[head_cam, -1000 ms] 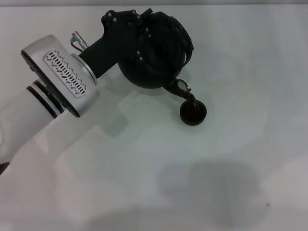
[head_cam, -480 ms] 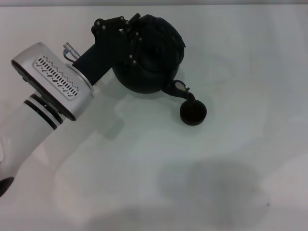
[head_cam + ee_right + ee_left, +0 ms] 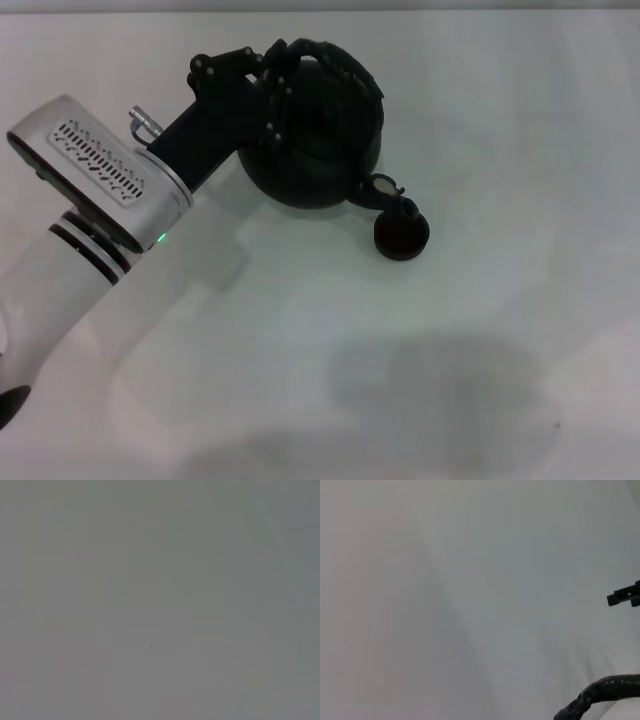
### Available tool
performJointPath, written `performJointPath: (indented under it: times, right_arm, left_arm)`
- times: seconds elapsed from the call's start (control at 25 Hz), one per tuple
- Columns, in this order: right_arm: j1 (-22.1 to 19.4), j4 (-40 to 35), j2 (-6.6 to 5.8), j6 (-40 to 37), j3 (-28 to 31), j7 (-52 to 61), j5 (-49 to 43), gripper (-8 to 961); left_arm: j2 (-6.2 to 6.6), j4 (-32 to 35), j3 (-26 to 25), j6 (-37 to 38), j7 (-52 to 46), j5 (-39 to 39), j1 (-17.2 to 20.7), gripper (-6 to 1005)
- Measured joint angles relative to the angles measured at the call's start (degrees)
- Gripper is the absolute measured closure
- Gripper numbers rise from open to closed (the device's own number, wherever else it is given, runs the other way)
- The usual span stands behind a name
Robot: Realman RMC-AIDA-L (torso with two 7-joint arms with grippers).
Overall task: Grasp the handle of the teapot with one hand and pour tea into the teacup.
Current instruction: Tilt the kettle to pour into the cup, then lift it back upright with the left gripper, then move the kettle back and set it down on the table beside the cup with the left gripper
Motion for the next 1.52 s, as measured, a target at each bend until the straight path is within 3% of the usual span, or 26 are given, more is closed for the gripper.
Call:
performJointPath:
  times: [0.32,0.64,0.84,1.52]
  right_arm:
    - [-0.1,0.0,-0.03,0.01,0.08,0.0,0.0,109]
    - [-0.1,-0.31,-0.22,0.15,0.26,-0.14,0.0,109]
    - [0.21,-0.79,-0.34,0.87,0.25,-0.26,0.0,109]
    - [0.47,-1.16,-0.35,1.5,0.21,0.0,0.0,109]
  left_arm:
    - [-0.05,-3.24,-5.97,2.37,-0.68,-0.06,4.13,899]
    - [-0.01,-3.75,-14.02,4.54,-11.27,-0.51,11.29,898]
    - [-0.14,-3.74,-17.12,4.05,-11.55,-1.18,13.57,898]
    - [-0.07,-3.31,-16.77,-0.72,-11.61,-1.7,13.42,898]
